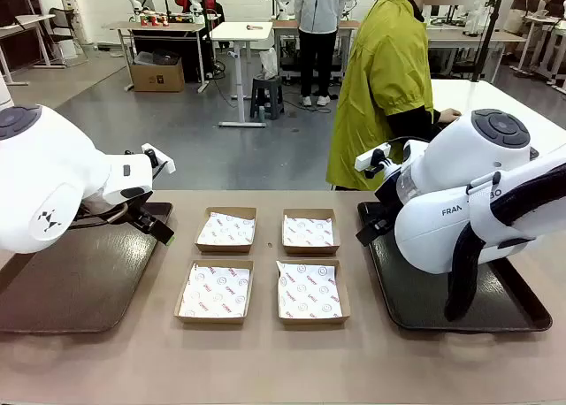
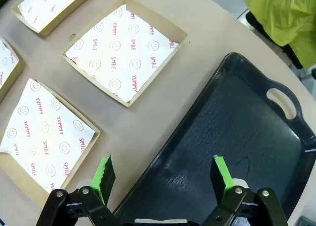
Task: Individually package the donuts and arrange them on the tray.
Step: Pick up one Paper togo box.
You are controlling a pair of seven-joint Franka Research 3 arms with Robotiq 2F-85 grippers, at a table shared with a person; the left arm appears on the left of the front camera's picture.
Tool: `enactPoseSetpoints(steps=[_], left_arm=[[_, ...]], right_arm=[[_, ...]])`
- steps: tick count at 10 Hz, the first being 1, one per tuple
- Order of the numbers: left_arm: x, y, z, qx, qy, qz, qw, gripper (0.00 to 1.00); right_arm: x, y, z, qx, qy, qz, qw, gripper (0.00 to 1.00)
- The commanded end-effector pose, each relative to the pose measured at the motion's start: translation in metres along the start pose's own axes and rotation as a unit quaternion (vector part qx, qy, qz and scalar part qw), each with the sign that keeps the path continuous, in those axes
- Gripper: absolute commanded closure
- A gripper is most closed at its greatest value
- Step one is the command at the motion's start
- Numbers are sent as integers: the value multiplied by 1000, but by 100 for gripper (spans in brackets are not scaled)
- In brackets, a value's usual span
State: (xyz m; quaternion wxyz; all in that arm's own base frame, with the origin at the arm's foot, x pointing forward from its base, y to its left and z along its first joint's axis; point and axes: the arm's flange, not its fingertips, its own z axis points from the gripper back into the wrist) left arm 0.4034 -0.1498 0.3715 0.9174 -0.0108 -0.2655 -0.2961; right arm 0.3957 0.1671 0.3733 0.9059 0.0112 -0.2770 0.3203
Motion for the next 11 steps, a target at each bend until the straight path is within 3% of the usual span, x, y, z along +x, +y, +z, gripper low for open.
enactPoseSetpoints(steps=[1,11], left_arm=[[0,0,0,0,0,0,1000,0],[0,0,0,0,0,0,1000,0]], right_arm=[[0,0,0,0,0,0,1000,0],[0,0,0,0,0,0,1000,0]])
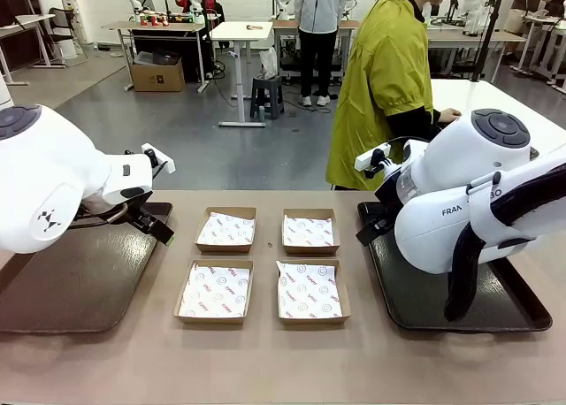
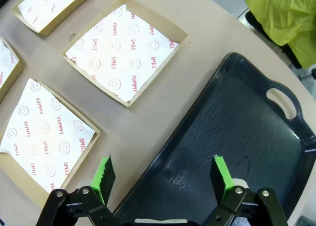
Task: Individually package the donuts and arrange them on the tray.
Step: Pick up one Paper togo box.
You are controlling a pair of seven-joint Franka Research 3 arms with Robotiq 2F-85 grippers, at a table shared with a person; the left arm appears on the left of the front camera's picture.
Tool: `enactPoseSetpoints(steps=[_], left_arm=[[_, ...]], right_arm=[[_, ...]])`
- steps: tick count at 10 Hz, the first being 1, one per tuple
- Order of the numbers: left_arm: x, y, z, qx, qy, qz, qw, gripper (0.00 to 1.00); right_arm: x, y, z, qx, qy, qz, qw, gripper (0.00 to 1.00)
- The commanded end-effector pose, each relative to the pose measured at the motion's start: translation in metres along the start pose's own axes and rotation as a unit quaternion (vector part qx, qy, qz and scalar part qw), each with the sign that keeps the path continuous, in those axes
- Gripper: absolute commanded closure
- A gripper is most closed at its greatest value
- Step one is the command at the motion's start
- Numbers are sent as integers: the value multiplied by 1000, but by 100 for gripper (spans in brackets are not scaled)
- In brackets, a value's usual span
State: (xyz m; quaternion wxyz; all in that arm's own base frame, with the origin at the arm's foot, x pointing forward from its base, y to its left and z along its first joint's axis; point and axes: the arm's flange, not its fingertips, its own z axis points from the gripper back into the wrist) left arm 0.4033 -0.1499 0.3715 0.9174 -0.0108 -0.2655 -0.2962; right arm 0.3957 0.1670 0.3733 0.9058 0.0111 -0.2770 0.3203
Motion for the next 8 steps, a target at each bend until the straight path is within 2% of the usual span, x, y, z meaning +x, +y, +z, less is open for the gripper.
enactPoseSetpoints(steps=[1,2,4,7,8], left_arm=[[0,0,0,0,0,0,1000,0],[-23,-5,15,-37,-1,-29,999,0],[-75,-16,61,-54,1,-75,996,0],[-129,-17,112,-74,40,-56,995,0],[-145,-20,125,-81,40,-58,994,0]], right_arm=[[0,0,0,0,0,0,1000,0],[-16,6,12,-3,4,6,1000,0],[-55,23,44,5,15,26,1000,0],[-112,53,98,15,100,66,993,0],[-131,63,115,9,118,76,990,0]])
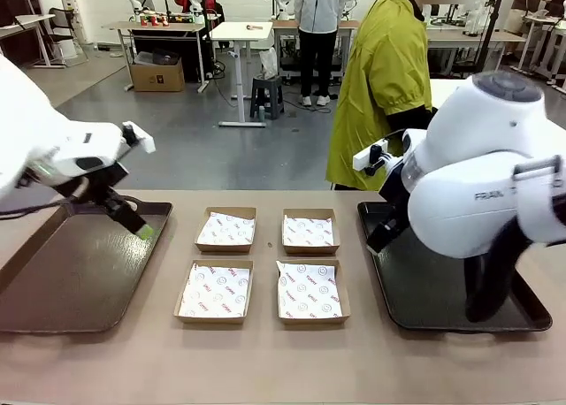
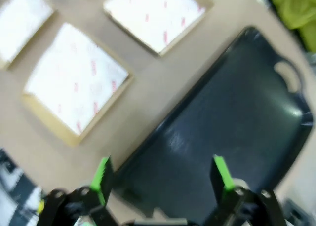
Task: Individually package the donuts and arrange them on the tray.
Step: Pick up one Paper togo box.
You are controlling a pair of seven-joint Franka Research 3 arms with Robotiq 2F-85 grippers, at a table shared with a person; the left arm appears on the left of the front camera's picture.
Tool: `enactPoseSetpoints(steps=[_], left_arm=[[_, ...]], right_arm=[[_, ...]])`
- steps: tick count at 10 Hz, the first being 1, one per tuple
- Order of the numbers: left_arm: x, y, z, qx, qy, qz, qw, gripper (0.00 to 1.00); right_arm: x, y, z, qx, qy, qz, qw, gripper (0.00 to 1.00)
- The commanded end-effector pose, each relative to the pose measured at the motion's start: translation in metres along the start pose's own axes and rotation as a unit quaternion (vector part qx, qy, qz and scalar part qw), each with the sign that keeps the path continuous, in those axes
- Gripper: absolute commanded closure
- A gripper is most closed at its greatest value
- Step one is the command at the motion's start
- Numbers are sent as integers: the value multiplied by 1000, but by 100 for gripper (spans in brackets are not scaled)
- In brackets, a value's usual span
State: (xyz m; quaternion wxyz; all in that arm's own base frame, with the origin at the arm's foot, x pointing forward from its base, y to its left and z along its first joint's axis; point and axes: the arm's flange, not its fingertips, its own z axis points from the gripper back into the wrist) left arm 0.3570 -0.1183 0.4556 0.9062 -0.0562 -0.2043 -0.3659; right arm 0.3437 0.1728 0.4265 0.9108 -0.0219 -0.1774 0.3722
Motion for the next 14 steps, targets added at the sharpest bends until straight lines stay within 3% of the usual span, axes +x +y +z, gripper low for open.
enactPoseSetpoints(steps=[1,3,4,7,8,9,10,11,12,14], left_arm=[[-145,-49,14,-18,7,-12,1000,0],[-156,-46,10,-12,14,19,1000,0],[-22,3,44,-19,16,5,1000,0],[-22,3,44,-19,16,5,1000,0],[-28,3,52,-17,24,9,1000,0],[-25,21,59,-80,-17,95,992,0],[-29,42,68,-158,-48,188,968,0],[-38,67,72,-225,-40,269,936,0],[-53,88,73,-279,-39,319,905,0],[-81,126,74,-346,-36,374,860,0]], right_arm=[[-147,63,31,-25,19,37,999,0],[-162,67,46,-71,-7,35,997,0],[-16,18,56,-20,25,24,999,0],[-16,18,56,-20,25,24,999,0],[-23,21,72,-28,27,28,999,0],[-32,-8,72,113,-30,-54,992,0],[-50,-39,73,244,-84,-128,958,0],[-66,-63,71,325,-119,-155,925,0],[-83,-83,70,369,-149,-183,899,0],[-119,-117,67,464,-182,-222,838,0]])
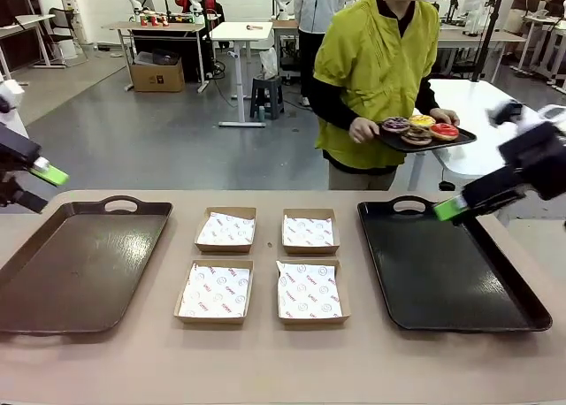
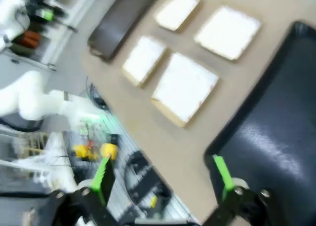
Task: Individually package the donuts and arrange them on the tray.
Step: Pick up one Paper togo box.
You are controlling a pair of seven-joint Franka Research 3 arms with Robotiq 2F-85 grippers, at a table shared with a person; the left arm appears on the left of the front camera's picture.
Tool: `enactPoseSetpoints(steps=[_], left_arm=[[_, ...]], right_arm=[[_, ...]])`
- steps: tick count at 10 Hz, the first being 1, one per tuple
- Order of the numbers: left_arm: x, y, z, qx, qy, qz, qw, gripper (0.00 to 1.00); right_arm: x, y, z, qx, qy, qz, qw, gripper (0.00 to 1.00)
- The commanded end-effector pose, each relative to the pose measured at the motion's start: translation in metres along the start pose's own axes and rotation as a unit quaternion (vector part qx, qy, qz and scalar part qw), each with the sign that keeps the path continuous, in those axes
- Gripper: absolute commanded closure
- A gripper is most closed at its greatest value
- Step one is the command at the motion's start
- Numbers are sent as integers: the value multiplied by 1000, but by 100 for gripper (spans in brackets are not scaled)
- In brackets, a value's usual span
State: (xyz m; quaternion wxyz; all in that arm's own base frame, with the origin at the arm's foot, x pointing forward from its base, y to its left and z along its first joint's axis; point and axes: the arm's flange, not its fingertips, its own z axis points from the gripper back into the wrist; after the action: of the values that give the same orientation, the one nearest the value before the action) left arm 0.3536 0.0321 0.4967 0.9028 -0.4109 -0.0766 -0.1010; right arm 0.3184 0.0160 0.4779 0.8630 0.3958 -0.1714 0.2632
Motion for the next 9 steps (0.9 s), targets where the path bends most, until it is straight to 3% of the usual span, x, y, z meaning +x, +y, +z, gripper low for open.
enactPoseSetpoints(steps=[1,4,9], left_arm=[[11,30,19,-65,-17,90,994,0],[0,77,43,-163,-60,107,979,0],[-32,109,61,-215,-88,100,968,0]], right_arm=[[-15,-28,21,131,-54,-98,985,0],[-46,-61,55,206,-86,-116,968,0],[-71,-91,72,173,-116,-171,963,0]])
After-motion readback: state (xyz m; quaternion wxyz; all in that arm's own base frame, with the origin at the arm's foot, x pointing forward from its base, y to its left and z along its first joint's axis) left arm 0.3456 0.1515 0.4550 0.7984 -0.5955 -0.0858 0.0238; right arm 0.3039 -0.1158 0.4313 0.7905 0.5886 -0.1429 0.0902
